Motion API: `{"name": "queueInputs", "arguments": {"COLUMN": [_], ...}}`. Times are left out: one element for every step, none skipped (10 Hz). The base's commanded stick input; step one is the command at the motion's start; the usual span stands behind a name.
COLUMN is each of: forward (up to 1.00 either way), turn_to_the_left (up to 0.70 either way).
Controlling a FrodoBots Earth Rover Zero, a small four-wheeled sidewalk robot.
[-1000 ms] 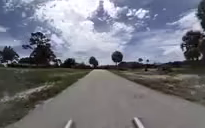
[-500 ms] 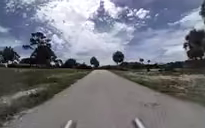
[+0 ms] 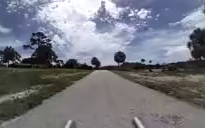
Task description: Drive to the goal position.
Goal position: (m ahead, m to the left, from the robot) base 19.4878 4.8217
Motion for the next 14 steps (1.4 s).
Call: {"name": "queueInputs", "arguments": {"forward": [0.85, 0.85, 0.85, 0.85, 0.85, 0.85, 0.85, 0.85, 0.85, 0.85, 0.85, 0.85, 0.85, 0.85], "turn_to_the_left": [0.0, 0.0, 0.0, 0.0, 0.0, 0.0, 0.0, 0.0, 0.0, 0.0, 0.0, 0.0, 0.0, 0.0]}}
